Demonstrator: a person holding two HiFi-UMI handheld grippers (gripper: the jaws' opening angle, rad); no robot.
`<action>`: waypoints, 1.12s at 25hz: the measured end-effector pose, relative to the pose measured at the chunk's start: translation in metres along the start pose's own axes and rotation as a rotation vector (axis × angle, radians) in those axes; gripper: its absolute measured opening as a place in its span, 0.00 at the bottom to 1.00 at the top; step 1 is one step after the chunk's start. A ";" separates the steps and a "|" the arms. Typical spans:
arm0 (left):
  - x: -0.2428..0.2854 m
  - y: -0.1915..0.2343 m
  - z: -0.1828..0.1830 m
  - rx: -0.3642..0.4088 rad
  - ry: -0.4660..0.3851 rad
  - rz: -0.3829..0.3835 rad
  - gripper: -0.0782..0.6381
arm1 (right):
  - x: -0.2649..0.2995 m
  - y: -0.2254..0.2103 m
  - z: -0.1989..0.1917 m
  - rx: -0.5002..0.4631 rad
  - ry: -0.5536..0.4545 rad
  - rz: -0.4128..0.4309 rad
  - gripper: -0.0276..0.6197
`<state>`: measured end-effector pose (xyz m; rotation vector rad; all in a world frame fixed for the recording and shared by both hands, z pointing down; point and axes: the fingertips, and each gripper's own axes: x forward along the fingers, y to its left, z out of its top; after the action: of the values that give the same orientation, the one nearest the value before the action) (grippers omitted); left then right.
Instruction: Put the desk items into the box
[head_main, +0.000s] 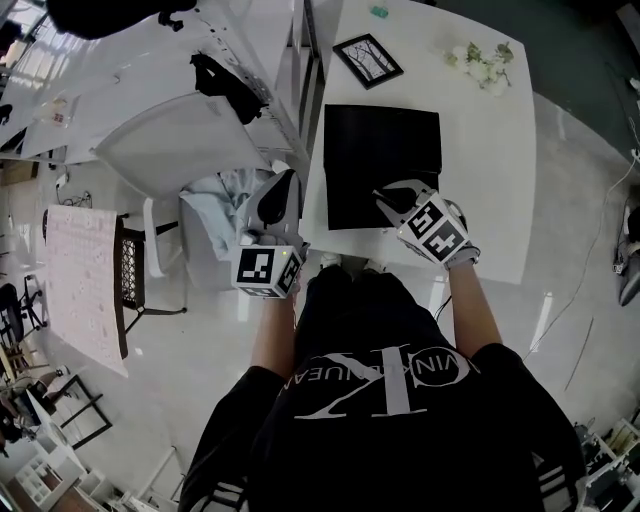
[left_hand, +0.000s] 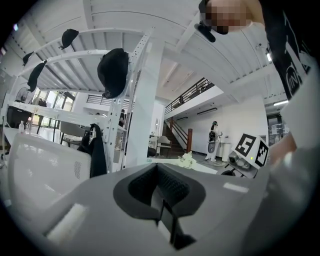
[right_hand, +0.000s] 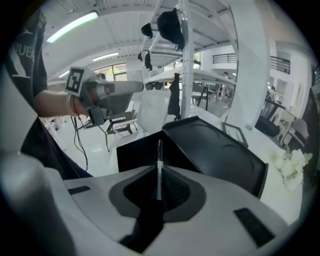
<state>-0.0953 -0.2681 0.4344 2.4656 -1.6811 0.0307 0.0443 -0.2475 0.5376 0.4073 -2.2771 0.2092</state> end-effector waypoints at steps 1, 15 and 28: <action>-0.001 0.001 -0.001 -0.002 0.001 0.003 0.10 | 0.004 0.002 -0.003 -0.019 0.027 0.008 0.12; -0.012 0.012 -0.018 -0.027 0.030 0.037 0.10 | 0.026 0.000 -0.024 -0.100 0.187 0.012 0.12; -0.014 0.016 -0.024 -0.032 0.037 0.043 0.10 | 0.033 -0.002 -0.029 -0.098 0.207 0.003 0.12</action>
<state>-0.1134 -0.2574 0.4582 2.3905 -1.7060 0.0533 0.0444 -0.2485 0.5813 0.3163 -2.0750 0.1333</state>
